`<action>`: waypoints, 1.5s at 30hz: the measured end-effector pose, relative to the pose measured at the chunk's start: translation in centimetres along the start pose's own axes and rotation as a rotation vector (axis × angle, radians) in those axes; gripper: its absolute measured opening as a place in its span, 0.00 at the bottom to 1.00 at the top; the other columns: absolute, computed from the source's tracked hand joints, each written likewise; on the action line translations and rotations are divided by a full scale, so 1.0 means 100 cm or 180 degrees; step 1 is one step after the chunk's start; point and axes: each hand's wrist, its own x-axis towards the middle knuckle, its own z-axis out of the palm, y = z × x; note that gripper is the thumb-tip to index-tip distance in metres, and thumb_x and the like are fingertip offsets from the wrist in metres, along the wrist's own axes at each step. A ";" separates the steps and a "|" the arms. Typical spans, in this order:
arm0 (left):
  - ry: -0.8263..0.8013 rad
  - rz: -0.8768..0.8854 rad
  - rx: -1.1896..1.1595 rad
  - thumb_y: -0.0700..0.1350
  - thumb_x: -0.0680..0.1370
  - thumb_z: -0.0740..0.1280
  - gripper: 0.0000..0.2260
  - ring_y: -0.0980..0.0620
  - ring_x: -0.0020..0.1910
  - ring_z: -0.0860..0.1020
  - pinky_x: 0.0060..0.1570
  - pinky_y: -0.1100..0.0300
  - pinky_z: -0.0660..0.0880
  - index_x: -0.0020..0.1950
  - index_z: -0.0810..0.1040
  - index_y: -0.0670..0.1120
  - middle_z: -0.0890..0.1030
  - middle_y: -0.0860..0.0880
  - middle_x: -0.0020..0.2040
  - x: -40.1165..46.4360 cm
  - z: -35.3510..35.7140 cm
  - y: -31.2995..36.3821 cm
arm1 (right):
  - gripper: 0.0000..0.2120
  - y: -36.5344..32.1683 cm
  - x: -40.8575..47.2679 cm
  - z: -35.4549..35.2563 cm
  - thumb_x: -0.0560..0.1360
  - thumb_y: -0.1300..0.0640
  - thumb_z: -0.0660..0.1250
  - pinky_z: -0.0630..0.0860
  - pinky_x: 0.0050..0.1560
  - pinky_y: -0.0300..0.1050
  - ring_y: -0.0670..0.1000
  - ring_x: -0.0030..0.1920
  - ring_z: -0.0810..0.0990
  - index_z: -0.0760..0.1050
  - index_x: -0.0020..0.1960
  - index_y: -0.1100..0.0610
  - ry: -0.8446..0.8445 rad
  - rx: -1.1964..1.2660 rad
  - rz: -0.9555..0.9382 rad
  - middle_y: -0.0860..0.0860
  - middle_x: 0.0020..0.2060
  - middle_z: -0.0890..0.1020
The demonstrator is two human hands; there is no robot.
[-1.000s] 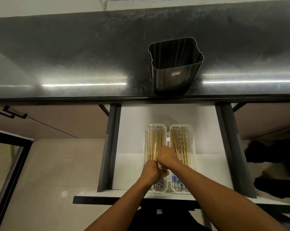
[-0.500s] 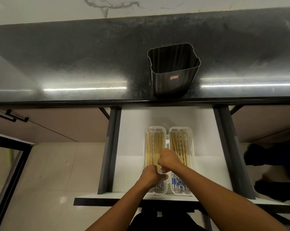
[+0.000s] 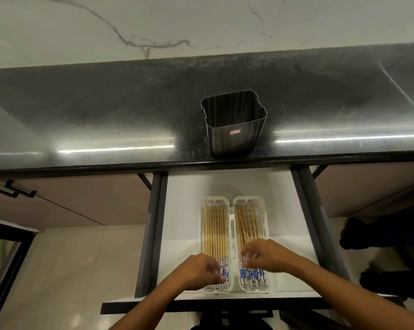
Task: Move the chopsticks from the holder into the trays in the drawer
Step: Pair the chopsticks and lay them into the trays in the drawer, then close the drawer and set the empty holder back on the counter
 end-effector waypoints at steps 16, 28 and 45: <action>-0.0892 -0.0072 0.0347 0.57 0.73 0.71 0.21 0.49 0.47 0.83 0.47 0.59 0.80 0.56 0.82 0.41 0.84 0.43 0.53 0.004 -0.004 0.024 | 0.25 0.001 -0.030 0.015 0.69 0.44 0.73 0.73 0.59 0.44 0.50 0.59 0.78 0.77 0.63 0.52 -0.0964 -0.0380 -0.0362 0.48 0.61 0.80; -0.0944 0.0098 0.0917 0.60 0.65 0.77 0.30 0.52 0.43 0.79 0.36 0.65 0.78 0.61 0.78 0.46 0.80 0.46 0.55 0.015 0.003 0.027 | 0.23 -0.004 -0.028 0.016 0.70 0.47 0.72 0.77 0.57 0.43 0.51 0.56 0.81 0.78 0.61 0.57 -0.0861 -0.0540 -0.0505 0.52 0.58 0.82; 0.1107 0.0565 0.1709 0.64 0.66 0.71 0.27 0.50 0.50 0.78 0.47 0.52 0.77 0.58 0.77 0.51 0.81 0.51 0.53 0.035 -0.067 0.053 | 0.11 -0.015 0.015 -0.058 0.71 0.47 0.71 0.78 0.45 0.40 0.46 0.43 0.80 0.81 0.49 0.53 0.0392 -0.0852 -0.0495 0.48 0.42 0.83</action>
